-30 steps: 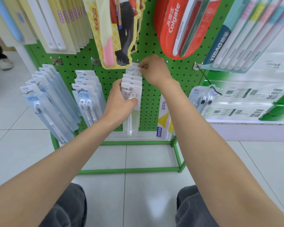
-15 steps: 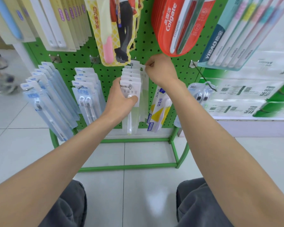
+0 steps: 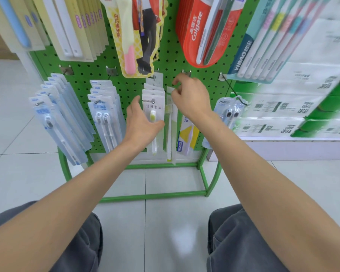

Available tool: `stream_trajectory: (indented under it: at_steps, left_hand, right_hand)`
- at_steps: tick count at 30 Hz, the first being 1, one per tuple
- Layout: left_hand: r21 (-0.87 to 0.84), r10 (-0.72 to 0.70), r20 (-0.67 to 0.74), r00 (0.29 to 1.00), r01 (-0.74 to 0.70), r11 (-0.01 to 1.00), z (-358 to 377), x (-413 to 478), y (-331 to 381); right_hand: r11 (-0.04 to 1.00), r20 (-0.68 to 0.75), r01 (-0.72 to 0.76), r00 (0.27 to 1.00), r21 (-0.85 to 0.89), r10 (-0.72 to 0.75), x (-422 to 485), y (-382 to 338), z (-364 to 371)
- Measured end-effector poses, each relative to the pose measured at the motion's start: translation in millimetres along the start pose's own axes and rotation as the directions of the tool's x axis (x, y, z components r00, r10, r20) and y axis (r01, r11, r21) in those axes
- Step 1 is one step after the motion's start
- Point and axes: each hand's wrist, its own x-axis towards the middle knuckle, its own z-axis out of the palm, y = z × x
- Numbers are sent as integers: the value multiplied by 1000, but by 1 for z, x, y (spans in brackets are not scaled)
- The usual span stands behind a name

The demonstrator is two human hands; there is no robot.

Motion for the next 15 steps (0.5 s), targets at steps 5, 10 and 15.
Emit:
stream_trajectory:
  at_steps: [5, 10, 15]
  left_hand:
    - [17, 8, 43, 999, -9, 1000, -3, -15, 3]
    - [41, 23, 50, 998, -25, 999, -10, -31, 6]
    - [99, 65, -23, 998, -63, 993, -12, -47, 3]
  right_hand:
    - [1000, -5, 22, 1000, 8, -22, -18, -1, -6]
    - [996, -36, 34, 999, 87, -31, -44, -3, -18]
    - [988, -13, 46, 999, 149, -44, -73, -7, -31]
